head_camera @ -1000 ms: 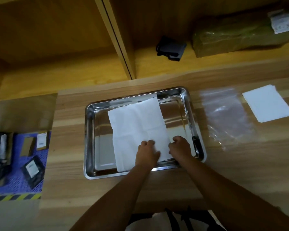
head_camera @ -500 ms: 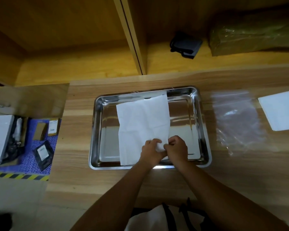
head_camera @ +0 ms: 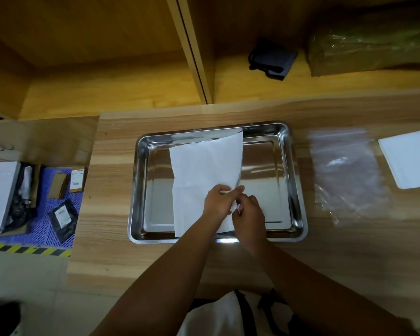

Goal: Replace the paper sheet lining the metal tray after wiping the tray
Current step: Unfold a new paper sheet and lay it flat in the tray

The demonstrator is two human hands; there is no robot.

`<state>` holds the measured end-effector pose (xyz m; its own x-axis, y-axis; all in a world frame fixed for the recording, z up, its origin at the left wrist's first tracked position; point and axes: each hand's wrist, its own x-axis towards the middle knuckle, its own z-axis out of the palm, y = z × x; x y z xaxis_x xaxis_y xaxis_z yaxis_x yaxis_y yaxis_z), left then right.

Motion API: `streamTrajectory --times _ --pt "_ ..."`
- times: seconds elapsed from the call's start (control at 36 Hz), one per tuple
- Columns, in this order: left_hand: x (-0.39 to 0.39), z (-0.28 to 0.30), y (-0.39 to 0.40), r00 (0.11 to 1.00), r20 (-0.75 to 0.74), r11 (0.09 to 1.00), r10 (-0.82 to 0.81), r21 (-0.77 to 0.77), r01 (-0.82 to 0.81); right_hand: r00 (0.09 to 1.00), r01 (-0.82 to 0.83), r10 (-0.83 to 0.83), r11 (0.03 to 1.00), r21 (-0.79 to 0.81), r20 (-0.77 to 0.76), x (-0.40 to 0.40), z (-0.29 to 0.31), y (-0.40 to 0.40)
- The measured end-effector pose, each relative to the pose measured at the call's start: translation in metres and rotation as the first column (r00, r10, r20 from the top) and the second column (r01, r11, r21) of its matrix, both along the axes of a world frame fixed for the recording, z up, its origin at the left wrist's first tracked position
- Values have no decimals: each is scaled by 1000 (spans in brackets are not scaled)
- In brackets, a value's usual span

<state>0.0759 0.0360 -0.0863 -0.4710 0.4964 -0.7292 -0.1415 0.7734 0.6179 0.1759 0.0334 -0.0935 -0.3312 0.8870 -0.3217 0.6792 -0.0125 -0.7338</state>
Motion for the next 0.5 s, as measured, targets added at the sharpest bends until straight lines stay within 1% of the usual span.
streamTrajectory --times 0.11,0.17,0.22,0.28,0.33,0.39,0.44,0.5 --pt "-2 -3 9 995 -101 1000 9 27 -7 1000 -30 30 1000 9 -1 1 0 -2" --pt "-4 -4 10 982 -188 999 -15 41 23 1000 -4 3 1000 -21 -15 0 1 -1" --pt "-4 -4 9 976 -216 998 -37 47 48 999 41 -42 998 -42 -34 0 2 0" --pt "-4 -5 6 985 -173 997 -11 73 24 993 104 -107 993 -61 -44 -1 3 2" --pt "-5 -4 4 995 -84 996 51 81 -44 985 166 -169 978 -125 -19 -1 2 6" --pt "-7 -3 1 991 37 989 131 63 -133 982 175 -188 952 -252 -27 -5 -1 12" --pt "-9 -4 -2 972 141 980 186 37 -193 974 154 -207 904 -398 -93 -7 -5 18" --pt "-11 -3 -5 953 208 973 222 20 -231 972 151 -217 876 -458 -94 -11 -6 25"
